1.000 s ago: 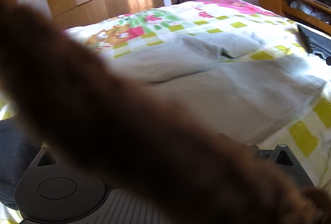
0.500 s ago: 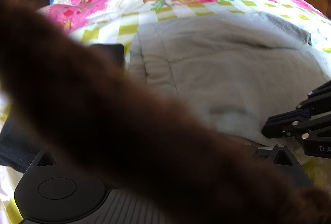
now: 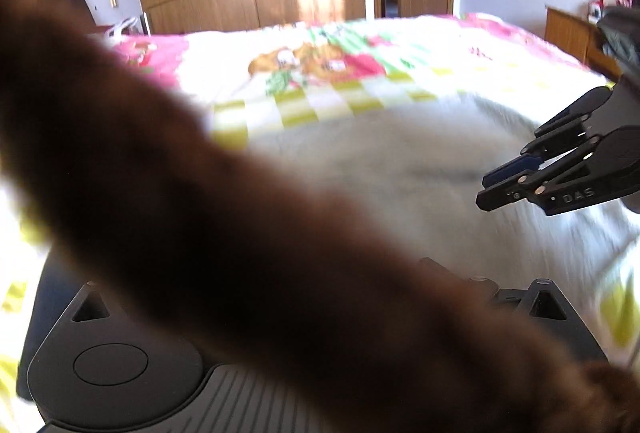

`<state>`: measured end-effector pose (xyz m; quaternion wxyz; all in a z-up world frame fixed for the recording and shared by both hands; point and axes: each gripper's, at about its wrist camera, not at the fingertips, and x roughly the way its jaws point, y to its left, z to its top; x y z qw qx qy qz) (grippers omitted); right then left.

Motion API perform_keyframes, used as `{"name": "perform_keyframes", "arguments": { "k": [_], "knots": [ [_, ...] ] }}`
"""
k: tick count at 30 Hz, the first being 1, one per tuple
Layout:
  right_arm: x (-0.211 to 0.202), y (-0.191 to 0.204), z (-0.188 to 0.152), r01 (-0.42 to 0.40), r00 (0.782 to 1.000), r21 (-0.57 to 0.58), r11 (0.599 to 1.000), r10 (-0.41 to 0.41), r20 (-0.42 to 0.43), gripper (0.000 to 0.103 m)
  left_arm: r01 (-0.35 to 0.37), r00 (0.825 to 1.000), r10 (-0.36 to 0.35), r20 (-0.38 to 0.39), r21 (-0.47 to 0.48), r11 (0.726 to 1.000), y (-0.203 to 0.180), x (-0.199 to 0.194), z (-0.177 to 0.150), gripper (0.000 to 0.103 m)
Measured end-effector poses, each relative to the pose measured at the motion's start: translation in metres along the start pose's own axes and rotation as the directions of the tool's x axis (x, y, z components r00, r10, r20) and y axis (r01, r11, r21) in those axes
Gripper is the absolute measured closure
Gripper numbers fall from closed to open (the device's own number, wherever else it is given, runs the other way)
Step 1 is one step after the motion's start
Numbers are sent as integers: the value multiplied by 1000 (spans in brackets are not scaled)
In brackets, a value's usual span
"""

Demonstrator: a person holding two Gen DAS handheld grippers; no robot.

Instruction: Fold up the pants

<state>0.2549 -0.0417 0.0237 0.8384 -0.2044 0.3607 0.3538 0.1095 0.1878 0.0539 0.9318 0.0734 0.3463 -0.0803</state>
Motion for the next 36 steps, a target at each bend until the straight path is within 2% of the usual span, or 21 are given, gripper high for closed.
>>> {"name": "perform_keyframes", "arguments": {
  "k": [4,9,13,16,18,19,20,21,22,23,25,27,29,30,31,36],
  "knots": [
    [42,-55,23,49,998,-56,997,-51,-31,43,-20,999,17,37,64,998,19,64,47,1],
    [84,-103,42,97,989,-121,988,-109,-99,41,-8,999,10,-42,42,999,57,150,87,1],
    [106,-127,43,30,980,-100,995,-49,-194,40,57,995,-60,-79,-29,998,82,192,105,1],
    [116,-133,41,6,976,-86,996,-24,-216,39,118,986,-126,-109,-77,990,92,210,109,1],
    [121,-137,43,-3,975,-50,999,-8,-223,39,109,984,-117,-138,-63,992,93,222,111,1],
    [122,-138,43,-10,975,-27,1000,4,-221,42,92,981,-98,-165,-42,995,92,229,111,1],
    [122,-138,42,-16,976,-13,1000,13,-216,53,84,978,-88,-189,-27,996,91,234,110,1],
    [122,-136,42,-10,978,-6,1000,8,-210,68,74,972,-76,-221,-18,997,91,240,110,3],
    [122,-132,43,8,979,-7,1000,-9,-206,76,67,966,-70,-247,-17,998,92,244,108,5],
    [122,-129,42,24,979,-11,1000,-25,-201,82,68,963,-72,-261,-23,997,91,246,106,15],
    [119,-124,43,47,981,-16,999,-49,-188,84,79,966,-85,-246,-33,996,90,242,104,30],
    [112,-119,45,61,984,-11,998,-62,-165,84,93,965,-103,-243,-52,994,90,240,103,57],
    [101,-115,48,71,989,-10,997,-72,-132,84,103,964,-120,-239,-80,991,91,239,106,69],
    [93,-113,51,77,991,-10,997,-77,-109,84,98,965,-113,-235,-75,992,90,237,108,79],
    [84,-111,55,82,993,-7,997,-82,-83,84,84,968,-97,-233,-62,994,87,235,110,84],
    [23,-100,62,81,995,48,996,-83,59,84,64,982,-71,-172,-45,997,82,210,117,85]
  ]
}}
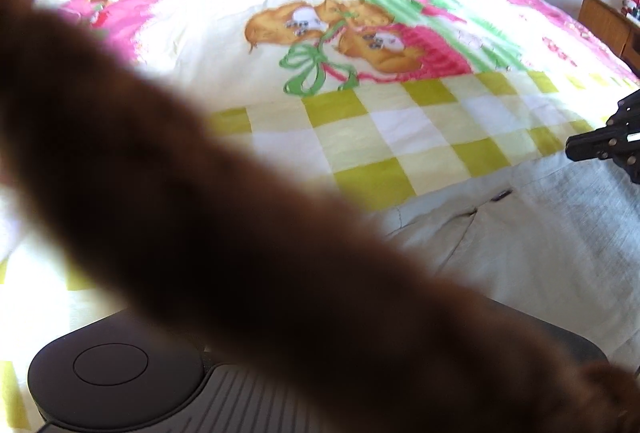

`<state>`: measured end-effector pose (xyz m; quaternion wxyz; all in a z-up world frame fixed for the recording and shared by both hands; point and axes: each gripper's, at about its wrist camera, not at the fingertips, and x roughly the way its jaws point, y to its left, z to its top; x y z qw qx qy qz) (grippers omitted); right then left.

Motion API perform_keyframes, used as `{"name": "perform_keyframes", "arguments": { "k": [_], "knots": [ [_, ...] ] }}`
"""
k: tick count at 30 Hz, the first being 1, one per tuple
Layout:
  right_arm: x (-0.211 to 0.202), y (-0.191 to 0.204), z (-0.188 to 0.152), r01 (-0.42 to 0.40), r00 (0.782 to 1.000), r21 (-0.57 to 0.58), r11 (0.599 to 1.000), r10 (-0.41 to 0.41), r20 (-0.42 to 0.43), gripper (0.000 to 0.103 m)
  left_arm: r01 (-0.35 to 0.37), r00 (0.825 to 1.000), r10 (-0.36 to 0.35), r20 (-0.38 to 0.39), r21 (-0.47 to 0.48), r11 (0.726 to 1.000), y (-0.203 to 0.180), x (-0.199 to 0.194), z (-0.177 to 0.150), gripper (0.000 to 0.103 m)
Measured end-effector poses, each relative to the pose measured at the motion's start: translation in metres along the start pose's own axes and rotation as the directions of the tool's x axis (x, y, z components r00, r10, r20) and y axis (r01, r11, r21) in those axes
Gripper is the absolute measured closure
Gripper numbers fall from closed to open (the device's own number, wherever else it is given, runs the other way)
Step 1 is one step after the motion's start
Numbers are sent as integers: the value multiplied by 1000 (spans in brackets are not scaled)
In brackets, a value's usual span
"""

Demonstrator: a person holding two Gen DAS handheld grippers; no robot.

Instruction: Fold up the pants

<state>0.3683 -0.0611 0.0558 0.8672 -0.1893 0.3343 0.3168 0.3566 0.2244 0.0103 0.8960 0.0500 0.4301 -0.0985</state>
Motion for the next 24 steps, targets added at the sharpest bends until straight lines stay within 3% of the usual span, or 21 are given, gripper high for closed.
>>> {"name": "perform_keyframes", "arguments": {
  "k": [4,7,10,11,13,16,19,21,24],
  "knots": [
    [-55,19,-8,-8,997,-28,1000,10,73,84,49,993,-46,113,-22,999,-2,-48,-7,85],
    [-65,33,-15,-13,999,-71,997,17,52,84,84,981,-78,180,-23,996,-7,-85,-18,88],
    [-48,42,-22,38,999,-127,991,-34,28,79,101,973,-96,211,-11,995,-13,-109,-28,90],
    [-38,43,-23,45,999,-134,990,-45,0,70,104,971,-101,216,-4,995,-15,-113,-31,91],
    [-21,43,-24,52,998,-160,986,-57,-30,65,107,971,-105,216,5,994,-20,-116,-35,91],
    [11,33,-26,33,997,-170,985,-43,-57,50,92,976,-91,199,5,996,-17,-106,-37,88],
    [49,14,-29,6,993,-168,986,-25,-113,44,96,981,-88,174,-36,995,-4,-84,-35,75],
    [69,4,-30,23,989,-200,980,-52,-139,44,84,987,-75,142,-57,995,6,-62,-33,50],
    [94,-16,-25,7,981,-198,980,-46,-191,43,56,994,-52,98,-42,998,16,-31,-25,43]
  ]
}}
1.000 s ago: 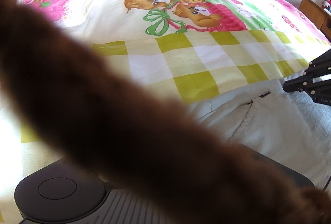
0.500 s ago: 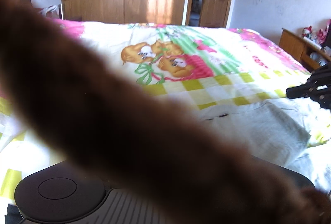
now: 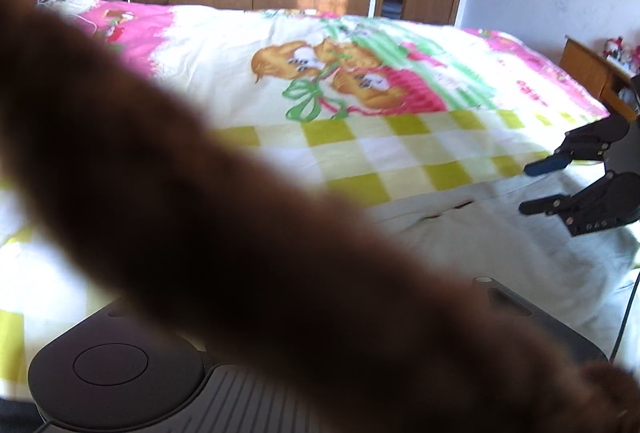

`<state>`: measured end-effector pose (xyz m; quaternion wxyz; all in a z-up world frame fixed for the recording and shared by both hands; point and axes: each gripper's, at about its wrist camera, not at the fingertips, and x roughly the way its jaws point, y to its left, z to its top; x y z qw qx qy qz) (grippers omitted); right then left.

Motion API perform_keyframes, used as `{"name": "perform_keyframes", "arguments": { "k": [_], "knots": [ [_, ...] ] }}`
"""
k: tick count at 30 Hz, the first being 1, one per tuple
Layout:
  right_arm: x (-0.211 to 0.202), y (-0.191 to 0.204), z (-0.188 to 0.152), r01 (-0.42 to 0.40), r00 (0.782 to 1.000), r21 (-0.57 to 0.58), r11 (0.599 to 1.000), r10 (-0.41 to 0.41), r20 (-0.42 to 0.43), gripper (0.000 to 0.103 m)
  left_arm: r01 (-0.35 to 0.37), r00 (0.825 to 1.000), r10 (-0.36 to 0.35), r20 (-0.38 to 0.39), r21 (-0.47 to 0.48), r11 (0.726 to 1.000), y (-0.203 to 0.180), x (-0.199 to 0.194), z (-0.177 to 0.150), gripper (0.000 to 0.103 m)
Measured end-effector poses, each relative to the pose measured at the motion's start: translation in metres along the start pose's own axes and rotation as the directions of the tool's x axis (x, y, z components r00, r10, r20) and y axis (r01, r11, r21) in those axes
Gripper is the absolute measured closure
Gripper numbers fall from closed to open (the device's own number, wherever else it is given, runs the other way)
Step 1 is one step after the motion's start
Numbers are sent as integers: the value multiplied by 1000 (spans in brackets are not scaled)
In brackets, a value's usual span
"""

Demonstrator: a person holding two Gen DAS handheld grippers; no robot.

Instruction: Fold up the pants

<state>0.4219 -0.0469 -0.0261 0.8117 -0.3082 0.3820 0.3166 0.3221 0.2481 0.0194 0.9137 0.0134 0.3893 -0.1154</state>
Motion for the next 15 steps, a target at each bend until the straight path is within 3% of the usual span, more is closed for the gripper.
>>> {"name": "perform_keyframes", "arguments": {
  "k": [3,5,8,10,11,12,15],
  "knots": [
    [11,-13,6,-83,996,29,996,84,-34,43,-6,999,6,-35,2,1000,8,24,8,26],
    [11,-13,5,-107,993,25,994,108,-37,44,26,998,-28,-63,-23,999,13,36,12,16],
    [10,-7,1,-157,986,44,987,159,-47,73,47,990,-49,-135,-18,999,11,53,8,13],
    [9,7,1,-125,991,10,992,126,-46,81,25,983,-20,-180,23,999,4,60,3,18],
    [7,11,2,-105,993,12,994,106,-44,82,21,983,-12,-182,52,998,-2,61,2,26],
    [4,14,2,-81,996,22,996,82,-37,83,30,984,-19,-179,59,998,-5,60,2,45],
    [-15,18,2,-36,999,56,998,36,11,83,36,986,-34,-163,9,999,-6,55,6,81]
  ]
}}
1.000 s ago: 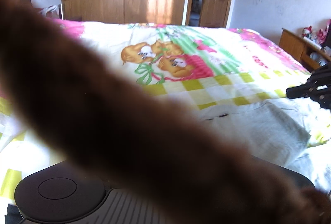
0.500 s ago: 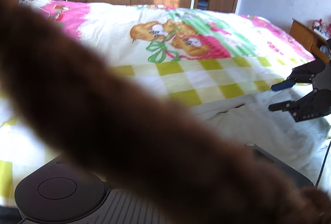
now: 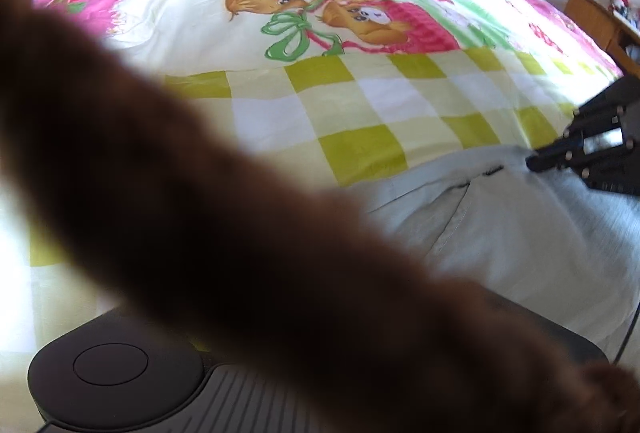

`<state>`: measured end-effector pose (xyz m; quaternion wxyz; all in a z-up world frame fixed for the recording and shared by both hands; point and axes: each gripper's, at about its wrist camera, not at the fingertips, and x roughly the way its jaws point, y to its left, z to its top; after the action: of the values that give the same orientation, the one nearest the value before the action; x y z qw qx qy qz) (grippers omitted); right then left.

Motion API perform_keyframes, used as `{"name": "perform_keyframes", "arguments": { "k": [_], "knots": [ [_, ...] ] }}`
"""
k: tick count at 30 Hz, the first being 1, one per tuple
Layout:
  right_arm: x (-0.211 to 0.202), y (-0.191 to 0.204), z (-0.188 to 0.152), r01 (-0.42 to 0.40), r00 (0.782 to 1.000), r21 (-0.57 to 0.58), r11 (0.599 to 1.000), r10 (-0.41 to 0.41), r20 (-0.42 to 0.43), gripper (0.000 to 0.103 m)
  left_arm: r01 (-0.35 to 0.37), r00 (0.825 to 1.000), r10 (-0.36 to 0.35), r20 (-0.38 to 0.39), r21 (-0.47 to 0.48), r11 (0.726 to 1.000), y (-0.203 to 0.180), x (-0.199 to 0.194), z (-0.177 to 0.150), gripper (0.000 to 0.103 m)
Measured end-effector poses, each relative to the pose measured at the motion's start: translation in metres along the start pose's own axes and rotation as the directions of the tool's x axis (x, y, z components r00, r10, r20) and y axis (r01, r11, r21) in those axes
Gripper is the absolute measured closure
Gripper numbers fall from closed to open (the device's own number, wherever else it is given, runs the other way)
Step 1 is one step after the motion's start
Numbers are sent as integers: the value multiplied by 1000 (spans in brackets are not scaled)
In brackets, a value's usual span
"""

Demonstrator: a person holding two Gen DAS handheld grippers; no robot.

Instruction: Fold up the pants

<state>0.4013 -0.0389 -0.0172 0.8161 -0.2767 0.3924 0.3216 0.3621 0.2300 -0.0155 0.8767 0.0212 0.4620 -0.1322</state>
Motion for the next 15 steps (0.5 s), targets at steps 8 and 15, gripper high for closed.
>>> {"name": "perform_keyframes", "arguments": {
  "k": [8,15],
  "knots": [
    [-133,31,-16,9,976,49,999,-20,217,83,-18,989,12,150,35,999,-29,-60,-12,87],
    [-223,121,-82,-44,959,23,999,36,281,83,95,933,-83,351,-19,995,-40,-175,-83,86]
  ]
}}
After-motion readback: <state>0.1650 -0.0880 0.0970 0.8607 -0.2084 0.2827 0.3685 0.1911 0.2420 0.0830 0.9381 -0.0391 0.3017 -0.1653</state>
